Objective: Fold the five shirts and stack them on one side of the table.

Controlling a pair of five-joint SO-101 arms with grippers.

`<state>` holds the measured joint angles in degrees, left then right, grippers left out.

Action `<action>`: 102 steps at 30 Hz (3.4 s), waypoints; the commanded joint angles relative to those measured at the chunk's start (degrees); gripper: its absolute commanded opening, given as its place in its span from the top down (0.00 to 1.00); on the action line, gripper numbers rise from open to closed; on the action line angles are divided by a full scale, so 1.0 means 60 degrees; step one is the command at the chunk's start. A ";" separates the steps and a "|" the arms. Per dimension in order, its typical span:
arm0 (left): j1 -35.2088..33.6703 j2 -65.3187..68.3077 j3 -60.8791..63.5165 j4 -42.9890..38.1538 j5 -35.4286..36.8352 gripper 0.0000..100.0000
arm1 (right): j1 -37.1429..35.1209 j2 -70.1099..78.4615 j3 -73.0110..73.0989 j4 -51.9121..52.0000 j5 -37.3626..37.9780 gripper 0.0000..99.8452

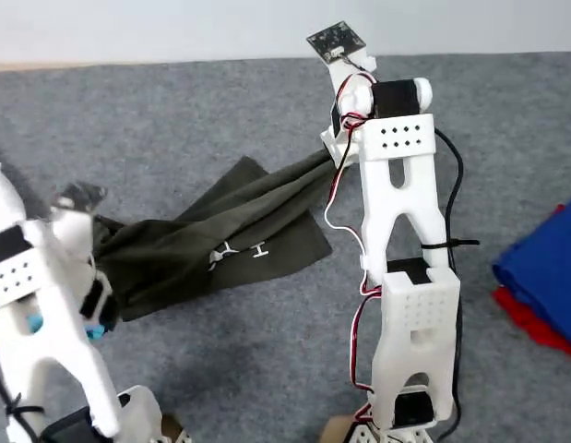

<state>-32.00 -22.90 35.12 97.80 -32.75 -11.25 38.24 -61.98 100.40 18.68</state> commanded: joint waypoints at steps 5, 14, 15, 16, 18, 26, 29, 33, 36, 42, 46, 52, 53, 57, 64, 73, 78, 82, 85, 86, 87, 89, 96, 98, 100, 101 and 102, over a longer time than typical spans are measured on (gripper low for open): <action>0.0117 -0.0308 0.2147 -0.2300 -0.0147 0.87 | 0.0095 -0.0066 -0.0059 0.0271 0.0073 0.99; 0.0806 -0.0293 0.2996 -0.4645 -0.0088 0.87 | 0.0095 -0.0066 -0.0059 0.0271 0.0073 0.99; 0.0864 -0.0293 0.2996 -0.4747 -0.0088 0.87 | 0.0095 -0.0066 -0.0059 0.0271 0.0073 0.99; 0.0908 -0.0293 0.3011 -0.4864 -0.0088 0.87 | 0.0095 -0.0066 -0.0059 0.0271 0.0073 0.99; 0.0938 -0.0293 0.3026 -0.5172 -0.0088 0.87 | 0.0095 -0.0066 -0.0059 0.0271 0.0073 0.99; 0.0967 -0.0205 0.3026 -0.5861 -0.0088 0.86 | 0.0066 -0.0066 -0.0059 0.0271 0.0073 0.99; 0.1275 0.0454 0.2952 -0.5861 -0.0088 0.86 | -0.0022 -0.0066 -0.0059 0.0256 0.0073 0.99; 0.1480 0.1465 0.2835 -0.5861 -0.0073 0.86 | -0.0227 -0.0066 -0.0059 0.0256 0.0073 0.99; 0.1260 0.2037 0.2352 -0.5817 -0.0073 0.86 | -0.0300 -0.0066 -0.0059 0.0227 0.0073 0.99; 0.1216 0.3429 0.1370 -0.5802 -0.0073 0.86 | -0.0330 -0.0066 -0.0059 0.0125 0.0073 0.99; 0.1245 0.4557 0.0374 -0.5304 0.0132 0.87 | -0.0330 -0.0066 -0.0059 0.0125 0.0073 0.99; 0.1245 0.5260 -0.0740 -0.4498 0.0147 1.00 | -0.0271 -0.0198 -0.0117 0.0183 0.0073 0.99; 0.1245 0.5158 -0.0872 -0.4308 0.0161 0.99 | -0.0256 -0.0242 -0.0176 0.0212 0.0073 0.99; 0.1275 0.4015 -0.1223 -0.3604 0.0161 1.00 | -0.0125 -0.0549 -0.0264 0.0183 0.0073 0.99; 0.1289 0.0352 -0.2791 -0.1993 0.0220 1.00 | 0.0432 -0.1707 -0.0264 0.0154 0.0073 0.99; 0.1641 -0.2139 -0.5619 -0.1978 0.1582 1.00 | 0.0974 -0.4476 -0.0264 0.0183 0.0073 0.99; 0.2125 -0.2681 -0.6718 -0.2549 0.1597 1.00 | 0.0974 -0.6161 -0.0249 0.0227 0.0059 0.99; 0.2505 -0.3223 -0.7172 -0.3355 0.1597 1.00 | 0.1004 -0.7509 -0.0249 0.0242 0.0073 0.99; 0.2857 -0.3707 -0.7377 -0.4059 0.1597 1.00 | 0.1253 -0.8447 -0.0205 0.0242 0.0073 0.99; 0.2960 -0.3868 -0.7451 -0.4264 0.1597 1.00 | 0.1341 -0.8711 -0.0205 0.0242 0.0073 0.99; 0.3062 -0.4044 -0.7509 -0.4484 0.1597 1.00 | 0.1487 -0.8989 -0.0205 0.0242 0.0073 0.99; 0.3150 -0.4381 -0.7641 -0.4967 0.1597 1.00 | 0.1839 -0.9473 -0.0205 0.0242 0.0073 0.99; 0.3077 -0.5451 -0.7729 -0.6667 0.1568 1.00 | 0.2440 -1.0821 -0.0205 0.0227 0.0557 0.99; 0.3077 -0.5788 -0.7729 -0.6945 0.1553 1.00 | 0.2615 -1.1099 -0.0205 0.0227 0.0586 0.99; 0.3077 -0.6081 -0.7714 -0.7253 0.1509 1.00 | 0.2777 -1.1348 -0.0205 0.0242 0.0733 0.99; 0.3062 -0.6198 -0.7714 -0.7414 0.1363 1.00 | 0.2835 -1.1465 -0.0205 0.0242 0.0791 0.99; 0.3062 -0.6300 -0.7714 -0.7531 0.1084 1.00 | 0.2864 -1.1568 -0.0205 0.0242 0.0835 0.99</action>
<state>-13.54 -59.30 -9.63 55.96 -23.87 4.75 -29.98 -62.33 100.40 22.55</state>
